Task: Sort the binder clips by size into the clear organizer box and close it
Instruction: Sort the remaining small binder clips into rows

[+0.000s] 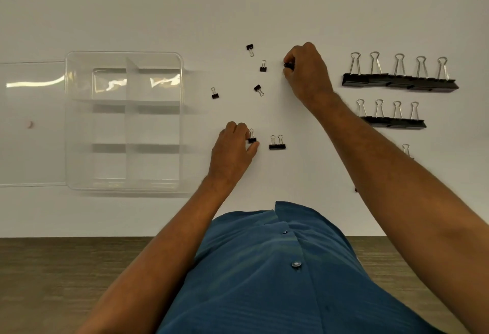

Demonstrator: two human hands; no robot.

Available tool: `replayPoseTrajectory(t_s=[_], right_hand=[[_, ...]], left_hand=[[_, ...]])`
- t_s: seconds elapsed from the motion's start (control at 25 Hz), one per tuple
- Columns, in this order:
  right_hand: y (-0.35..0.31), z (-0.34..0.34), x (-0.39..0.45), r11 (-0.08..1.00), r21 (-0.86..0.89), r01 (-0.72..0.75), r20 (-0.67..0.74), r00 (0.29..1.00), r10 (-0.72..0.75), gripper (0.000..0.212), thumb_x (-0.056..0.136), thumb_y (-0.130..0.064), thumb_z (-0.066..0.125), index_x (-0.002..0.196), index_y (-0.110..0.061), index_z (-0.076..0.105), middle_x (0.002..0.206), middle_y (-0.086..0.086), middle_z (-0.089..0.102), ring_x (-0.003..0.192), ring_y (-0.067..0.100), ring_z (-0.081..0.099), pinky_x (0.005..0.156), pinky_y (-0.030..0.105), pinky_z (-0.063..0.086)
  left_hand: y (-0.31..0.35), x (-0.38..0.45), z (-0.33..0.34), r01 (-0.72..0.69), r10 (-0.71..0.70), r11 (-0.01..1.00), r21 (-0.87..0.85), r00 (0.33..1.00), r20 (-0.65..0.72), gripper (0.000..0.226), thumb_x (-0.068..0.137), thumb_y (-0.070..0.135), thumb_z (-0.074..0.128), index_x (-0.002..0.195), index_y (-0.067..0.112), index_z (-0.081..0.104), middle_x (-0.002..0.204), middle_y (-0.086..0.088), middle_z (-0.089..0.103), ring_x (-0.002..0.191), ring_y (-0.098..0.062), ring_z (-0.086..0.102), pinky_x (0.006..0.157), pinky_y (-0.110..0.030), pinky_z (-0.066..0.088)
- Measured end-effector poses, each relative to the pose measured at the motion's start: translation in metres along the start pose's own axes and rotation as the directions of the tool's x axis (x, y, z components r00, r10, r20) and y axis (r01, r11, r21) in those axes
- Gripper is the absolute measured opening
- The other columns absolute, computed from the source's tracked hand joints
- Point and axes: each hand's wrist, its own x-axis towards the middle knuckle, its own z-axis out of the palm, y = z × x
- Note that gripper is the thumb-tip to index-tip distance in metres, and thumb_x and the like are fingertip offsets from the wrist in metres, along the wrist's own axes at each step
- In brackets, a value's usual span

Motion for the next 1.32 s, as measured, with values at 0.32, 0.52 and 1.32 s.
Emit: replayPoseTrajectory(t_s=[0.32, 0.52, 1.32], right_hand=[[0.034, -0.011, -0.076, 0.978, -0.091, 0.186, 0.172, 0.971, -0.169, 0.019, 0.089, 0.000, 0.060, 0.104, -0.010, 0.064, 0.108, 0.012, 0.054, 0.094, 0.027, 0.057, 0.078, 0.040, 0.051], [0.046, -0.007, -0.132, 0.983, -0.011, 0.185, 0.247, 0.953, -0.176, 0.020, 0.090, -0.003, 0.064, 0.107, -0.013, 0.067, 0.108, 0.007, 0.056, 0.093, 0.021, 0.057, 0.079, 0.035, 0.050], [0.046, 0.002, -0.167, 0.996, 0.059, 0.066, 0.100, 0.992, -0.072, 0.020, 0.093, -0.028, 0.070, 0.110, -0.018, 0.064, 0.104, -0.003, 0.053, 0.091, 0.008, 0.050, 0.073, 0.024, 0.045]], left_hand=[[0.000, -0.005, -0.003, -0.065, 0.064, 0.998, 0.019, 0.995, 0.071, 0.026, 0.089, 0.032, 0.072, 0.100, 0.013, 0.058, 0.102, -0.003, 0.054, 0.091, -0.015, 0.049, 0.067, -0.029, 0.045], [0.005, -0.011, 0.003, -0.081, 0.079, 0.996, 0.029, 0.994, 0.070, 0.027, 0.089, 0.034, 0.072, 0.099, 0.014, 0.058, 0.101, -0.002, 0.054, 0.090, -0.015, 0.049, 0.066, -0.031, 0.047], [0.012, -0.015, 0.008, -0.176, 0.173, 0.984, 0.021, 0.981, 0.082, 0.022, 0.091, 0.023, 0.070, 0.108, 0.013, 0.059, 0.107, -0.005, 0.058, 0.094, -0.019, 0.054, 0.072, -0.032, 0.050]])
